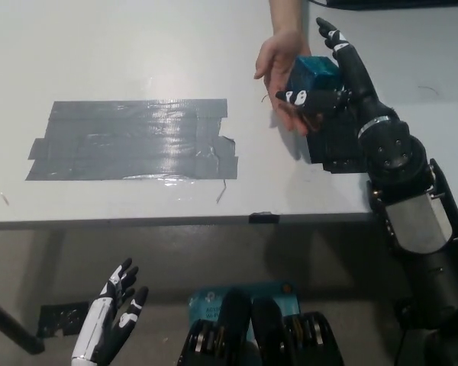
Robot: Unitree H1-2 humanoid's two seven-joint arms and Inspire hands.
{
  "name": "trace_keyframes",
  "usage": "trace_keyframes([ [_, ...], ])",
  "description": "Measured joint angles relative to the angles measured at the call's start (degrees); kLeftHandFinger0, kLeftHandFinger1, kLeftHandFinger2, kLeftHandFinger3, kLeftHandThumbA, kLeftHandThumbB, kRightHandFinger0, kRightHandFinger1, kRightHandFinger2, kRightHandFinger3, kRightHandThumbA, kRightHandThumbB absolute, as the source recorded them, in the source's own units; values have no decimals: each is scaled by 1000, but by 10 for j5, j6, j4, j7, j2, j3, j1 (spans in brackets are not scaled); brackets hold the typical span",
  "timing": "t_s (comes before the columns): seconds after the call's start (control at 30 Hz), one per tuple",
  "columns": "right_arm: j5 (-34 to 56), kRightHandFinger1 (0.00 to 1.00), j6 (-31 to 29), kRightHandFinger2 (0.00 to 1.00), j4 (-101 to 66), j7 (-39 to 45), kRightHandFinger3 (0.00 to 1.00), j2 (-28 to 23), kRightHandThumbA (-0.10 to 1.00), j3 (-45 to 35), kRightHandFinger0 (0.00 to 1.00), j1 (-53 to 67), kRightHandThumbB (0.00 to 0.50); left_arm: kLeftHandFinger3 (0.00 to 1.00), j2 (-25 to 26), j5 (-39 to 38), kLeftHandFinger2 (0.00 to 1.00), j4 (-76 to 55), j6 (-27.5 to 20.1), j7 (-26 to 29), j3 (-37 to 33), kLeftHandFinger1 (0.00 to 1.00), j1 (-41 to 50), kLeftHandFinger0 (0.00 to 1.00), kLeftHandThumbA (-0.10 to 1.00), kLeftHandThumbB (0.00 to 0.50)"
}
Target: A person hands a rubik's cube to the robot and rhe robot picks it up with its right hand and places it on the black spot on the desk infron tof it
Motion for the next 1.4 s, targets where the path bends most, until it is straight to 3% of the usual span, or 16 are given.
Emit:
trace_keyframes([
  [0.5,-6,1000,0,1000,-28,-4,1000,-7,889,5,1000,0,401,1000,1,1,1000,-8,4,-9,0,1000,-9,1000,780,77],
  [0.7,-7,1000,0,1000,-25,-8,1000,-6,818,5,1000,0,361,1000,1,1,1000,-8,6,-9,0,1000,-9,1000,784,82],
  [0.83,-7,1000,0,1000,-18,-11,1000,-6,703,5,1000,1,322,1000,1,1,1000,-9,6,-9,0,1000,-9,1000,786,81],
  [0.87,-7,1000,0,1000,-15,-11,1000,-6,513,5,1000,1,289,1000,1,1,1000,-9,7,-9,0,1000,-9,1000,788,77],
  [0.93,-7,1000,0,1000,-7,-12,1000,-4,422,5,1000,2,285,1000,1,1,1000,-10,8,-9,0,1000,-10,1000,789,80],
  [0.97,-6,1000,0,1000,0,-13,1000,-3,340,4,894,2,259,1000,1,1,1000,-10,8,-9,0,1000,-10,1000,789,80],
  [1.0,-6,916,0,999,3,-13,1000,-2,291,5,786,3,257,1000,1,1,1000,-10,8,-9,0,1000,-11,1000,788,79],
  [1.03,-6,406,0,503,6,-14,802,-2,93,5,291,4,231,1000,1,1,1000,-10,8,-9,0,1000,-11,1000,787,77],
  [1.07,-8,260,2,440,9,-15,641,-2,-75,7,113,4,229,1000,1,1,1000,-10,8,-9,0,1000,-11,1000,788,77],
  [1.1,-10,304,4,517,11,-16,591,-2,-99,9,80,5,226,1000,1,1,1000,-10,8,-9,0,1000,-12,1000,789,78],
  [1.17,-18,365,7,685,16,-21,604,-2,-100,16,35,5,204,1000,1,1,1000,-10,9,-9,0,1000,-12,1000,791,77],
  [1.2,-21,499,7,899,19,-23,696,-3,-100,18,82,5,188,1000,1,1,1000,-10,9,-9,0,1000,-12,1000,784,79],
  [1.23,-22,630,7,1000,20,-24,854,-3,-100,19,113,5,177,1000,1,1,1000,-10,9,-9,0,1000,-12,1000,783,72],
  [1.3,-26,766,7,1000,21,-25,986,-4,-100,24,162,7,176,1000,1,1,1000,-10,9,-9,1,1000,-13,1000,782,70],
  [1.4,-27,783,7,1000,22,-26,1000,-6,-100,25,166,9,152,1000,1,1,1000,-10,9,-9,1,1000,-15,1000,789,77],
])
